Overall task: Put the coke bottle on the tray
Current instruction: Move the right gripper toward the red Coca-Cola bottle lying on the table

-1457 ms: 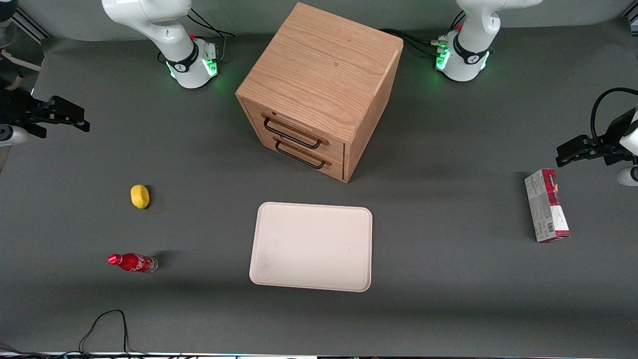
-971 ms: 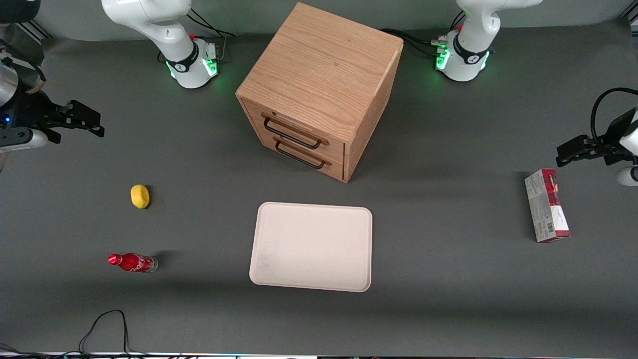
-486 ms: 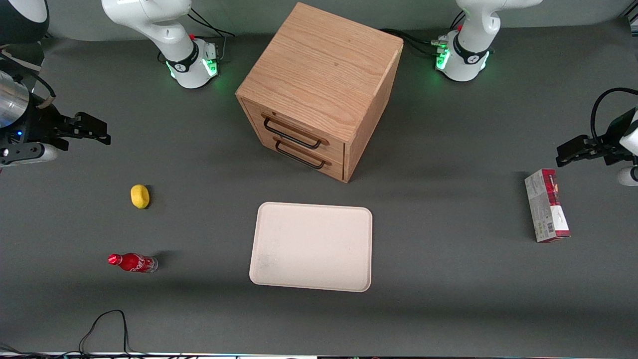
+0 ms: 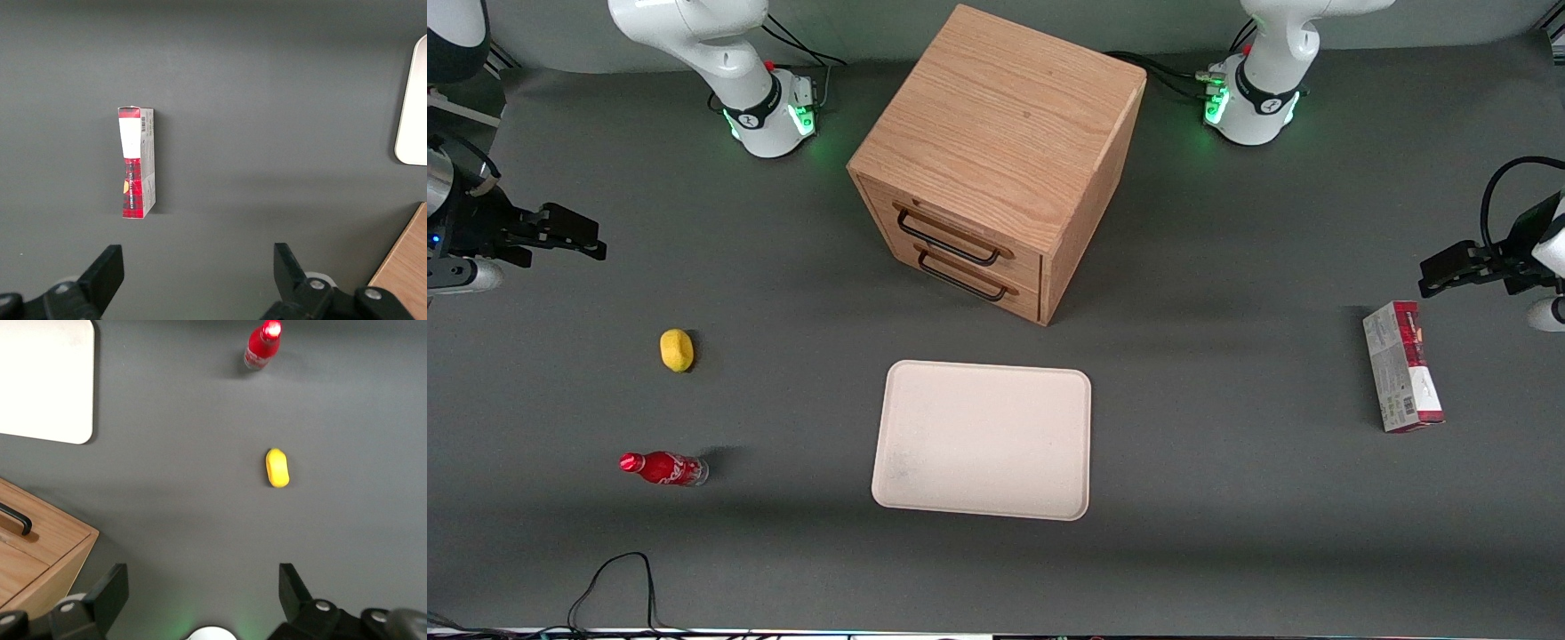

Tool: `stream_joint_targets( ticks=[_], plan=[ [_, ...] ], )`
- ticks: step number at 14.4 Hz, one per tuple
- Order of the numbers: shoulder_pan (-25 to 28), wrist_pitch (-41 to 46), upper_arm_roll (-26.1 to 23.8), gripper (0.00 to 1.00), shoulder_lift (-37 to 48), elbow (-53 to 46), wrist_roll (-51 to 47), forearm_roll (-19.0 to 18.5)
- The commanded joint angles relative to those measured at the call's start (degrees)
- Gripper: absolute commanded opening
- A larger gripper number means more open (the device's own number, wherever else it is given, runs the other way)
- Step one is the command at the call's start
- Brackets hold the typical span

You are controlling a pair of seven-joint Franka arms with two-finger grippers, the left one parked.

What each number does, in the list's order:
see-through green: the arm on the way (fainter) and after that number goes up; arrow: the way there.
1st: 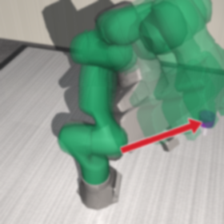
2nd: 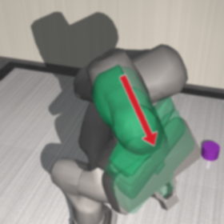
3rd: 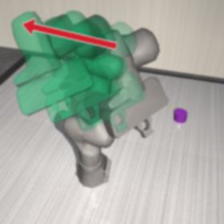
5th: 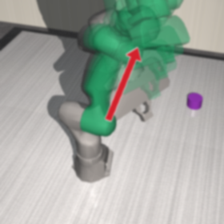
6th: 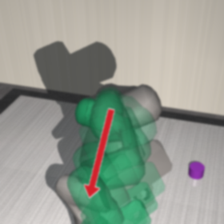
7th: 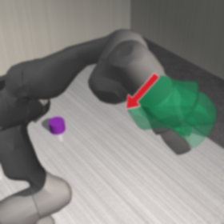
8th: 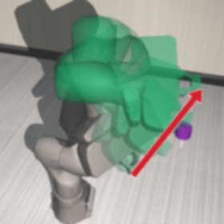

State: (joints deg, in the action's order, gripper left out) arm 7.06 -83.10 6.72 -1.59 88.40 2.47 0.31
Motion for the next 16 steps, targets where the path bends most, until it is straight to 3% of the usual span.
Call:
stream_joint_targets(
  ticks=[1,4,10,13,16],
  plan=[
    [0.1,1.8,0.2,1.00,-0.7,-1.2,0.5,0.8],
    [-2.3,1.8,0.3,1.00,-5.7,-7.6,1.7,0.9],
    [-7.1,-2.7,-0.6,1.00,-32.6,-30.3,5.4,1.0],
    [-6.9,-11.7,-1.5,1.00,-37.9,-30.5,5.0,2.0],
    [-6.9,-15.1,-1.6,1.00,-41.0,-30.1,5.8,2.1]
  ],
)
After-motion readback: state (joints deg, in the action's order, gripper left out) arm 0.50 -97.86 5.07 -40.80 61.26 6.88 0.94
